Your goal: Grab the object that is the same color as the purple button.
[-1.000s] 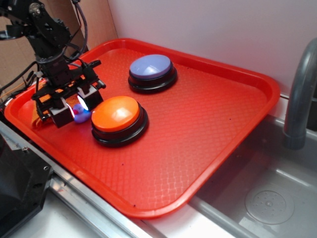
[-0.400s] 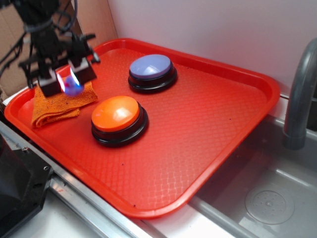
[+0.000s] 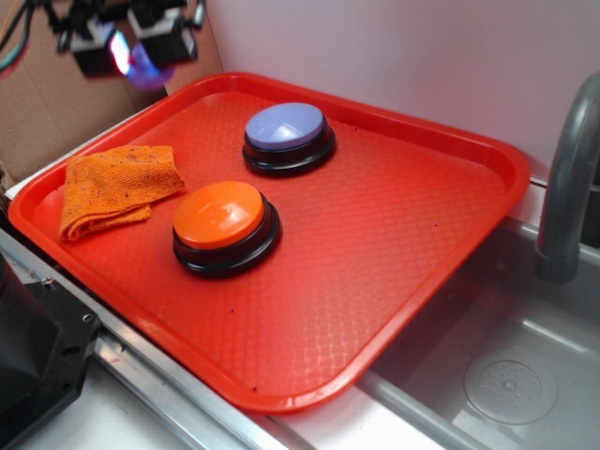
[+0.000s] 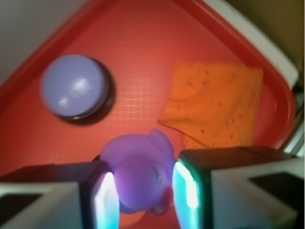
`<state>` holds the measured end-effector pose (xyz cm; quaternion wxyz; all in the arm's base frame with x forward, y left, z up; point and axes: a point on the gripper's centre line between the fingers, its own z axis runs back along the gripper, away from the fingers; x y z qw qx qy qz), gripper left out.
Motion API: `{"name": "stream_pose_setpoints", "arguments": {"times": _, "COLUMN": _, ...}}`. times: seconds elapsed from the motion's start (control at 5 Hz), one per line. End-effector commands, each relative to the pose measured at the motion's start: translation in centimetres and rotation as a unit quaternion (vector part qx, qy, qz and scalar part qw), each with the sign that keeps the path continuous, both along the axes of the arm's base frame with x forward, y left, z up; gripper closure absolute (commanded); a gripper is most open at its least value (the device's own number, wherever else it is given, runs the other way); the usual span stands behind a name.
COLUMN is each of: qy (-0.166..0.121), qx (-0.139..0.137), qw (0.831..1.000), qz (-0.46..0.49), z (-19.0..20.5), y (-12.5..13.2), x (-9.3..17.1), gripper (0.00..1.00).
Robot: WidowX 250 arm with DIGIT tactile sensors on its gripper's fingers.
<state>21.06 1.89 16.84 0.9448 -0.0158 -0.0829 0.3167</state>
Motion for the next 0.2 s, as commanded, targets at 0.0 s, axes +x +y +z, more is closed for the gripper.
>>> {"name": "stream_pose_setpoints", "arguments": {"times": 0.0, "qy": -0.017, "qx": 0.023, "qw": 0.989, "qz": -0.144, "z": 3.13, "y": -0.99, "x": 0.96, "gripper": 1.00}}
